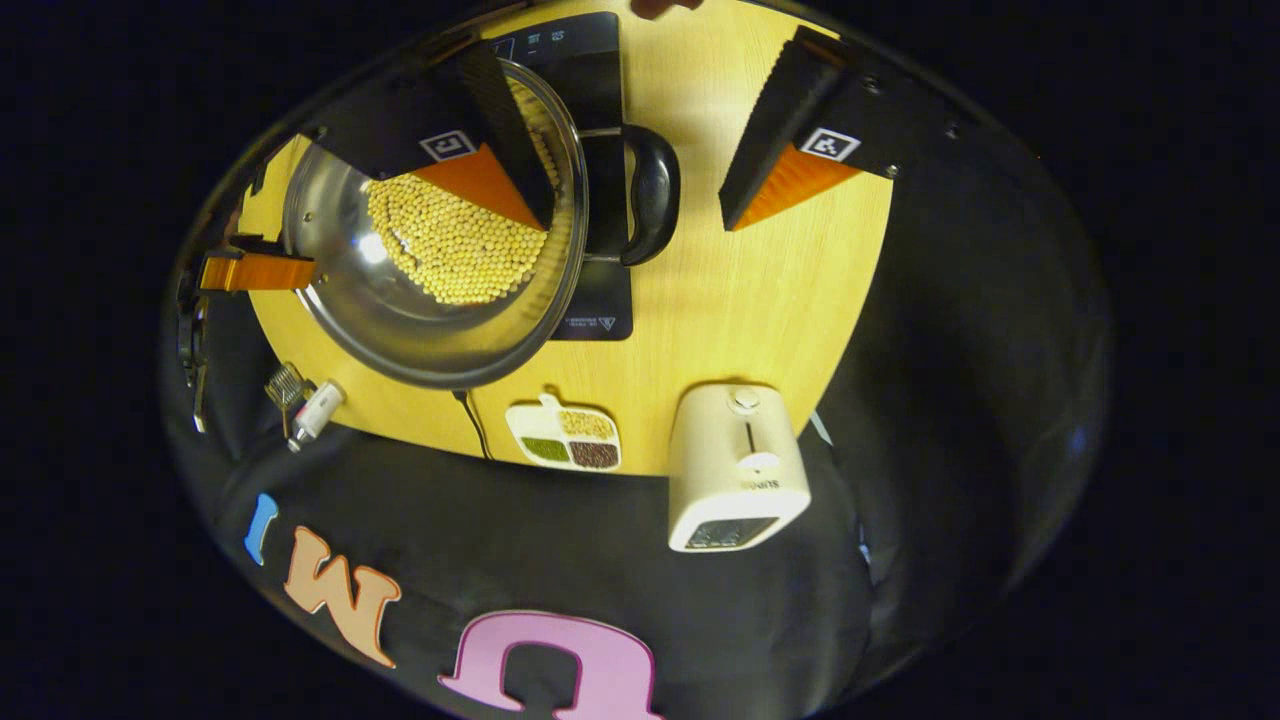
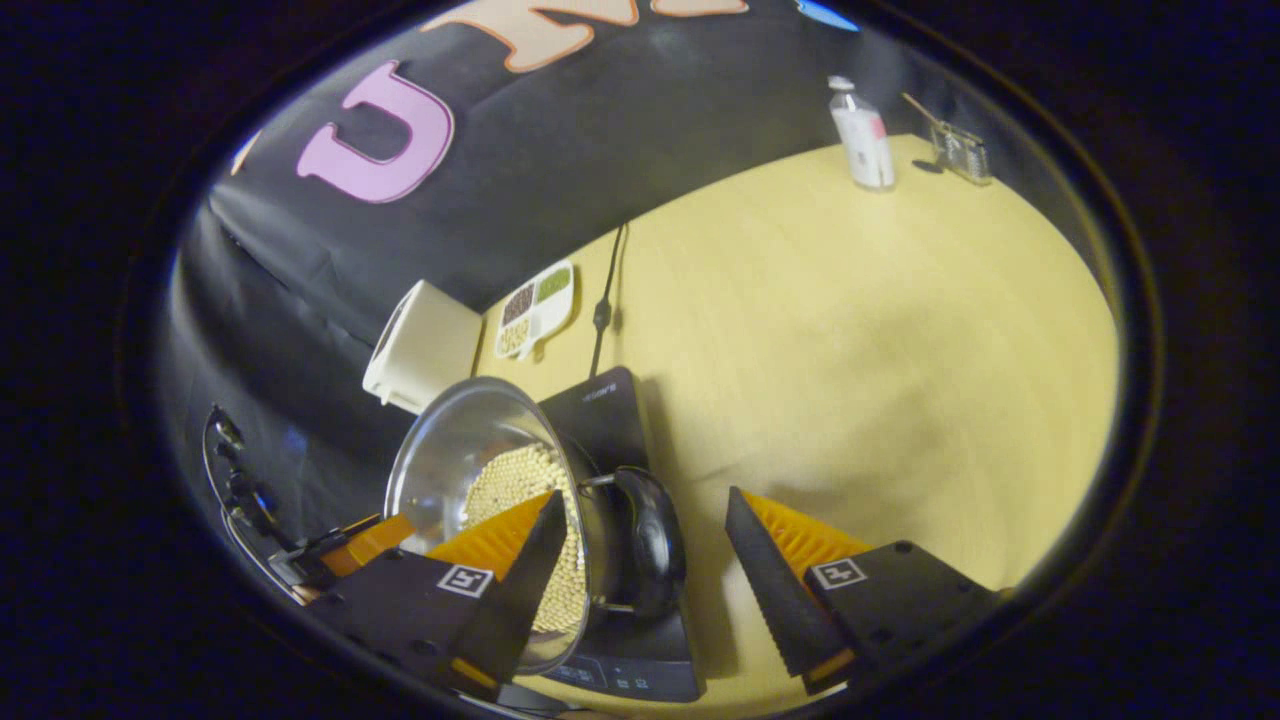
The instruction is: First push the handle of the pot to place it horizontally, then grasp the pot with both hands and set it on the induction cooktop.
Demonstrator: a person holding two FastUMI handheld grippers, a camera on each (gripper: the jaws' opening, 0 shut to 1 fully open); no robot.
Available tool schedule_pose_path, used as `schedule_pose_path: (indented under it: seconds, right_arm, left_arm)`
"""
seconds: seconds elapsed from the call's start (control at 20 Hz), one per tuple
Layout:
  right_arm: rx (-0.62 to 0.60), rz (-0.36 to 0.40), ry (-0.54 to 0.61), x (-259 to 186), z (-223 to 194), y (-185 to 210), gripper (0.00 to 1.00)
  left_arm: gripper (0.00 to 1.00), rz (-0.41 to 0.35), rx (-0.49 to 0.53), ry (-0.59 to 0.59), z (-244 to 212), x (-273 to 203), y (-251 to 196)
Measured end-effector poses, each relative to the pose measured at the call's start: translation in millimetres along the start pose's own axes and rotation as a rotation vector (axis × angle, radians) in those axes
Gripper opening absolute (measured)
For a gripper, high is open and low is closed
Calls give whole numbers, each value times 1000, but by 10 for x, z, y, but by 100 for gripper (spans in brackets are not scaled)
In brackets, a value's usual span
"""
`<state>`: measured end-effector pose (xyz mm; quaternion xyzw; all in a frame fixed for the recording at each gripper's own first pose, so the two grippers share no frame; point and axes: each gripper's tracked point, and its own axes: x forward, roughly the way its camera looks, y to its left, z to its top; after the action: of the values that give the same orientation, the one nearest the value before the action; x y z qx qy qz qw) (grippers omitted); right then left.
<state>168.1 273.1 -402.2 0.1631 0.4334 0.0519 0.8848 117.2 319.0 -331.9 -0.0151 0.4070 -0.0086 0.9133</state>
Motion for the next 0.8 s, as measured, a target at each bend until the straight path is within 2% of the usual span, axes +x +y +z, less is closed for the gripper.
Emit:
schedule_pose_path:
  seconds: [0.05, 0.1, 0.15, 0.2, 0.25, 0.3, 0.55, 0.7, 0.8]
  right_arm:
    - [-10, -8, -41, -115, 59, -17, 100]
    - [-20, -11, -80, -227, 117, -36, 93]
    - [-28, -11, -114, -333, 179, -53, 100]
    - [-35, -15, -146, -452, 232, -92, 92]
    - [-42, -30, -172, -570, 291, -153, 92]
    - [-53, -37, -197, -698, 341, -204, 100]
    - [-149, -52, -336, -1467, 747, -435, 100]
    - [-223, -38, -414, -1940, 996, -569, 99]
    - [-270, -19, -476, -2292, 1218, -622, 100]
  left_arm:
    - [100, 31, -10, -36, 21, -97, 11]
    - [98, 62, -18, -74, 69, -212, 39]
    - [98, 93, -20, -109, 122, -350, 54]
    - [100, 120, -15, -133, 155, -459, 52]
    - [98, 143, -11, -149, 164, -560, 22]
    - [97, 149, -5, -162, 182, -655, -42]
    - [97, 139, 47, -232, 329, -1119, -678]
    - [97, 138, 75, -313, 536, -1352, -1235]
    - [97, 112, 70, -398, 748, -1564, -1701]
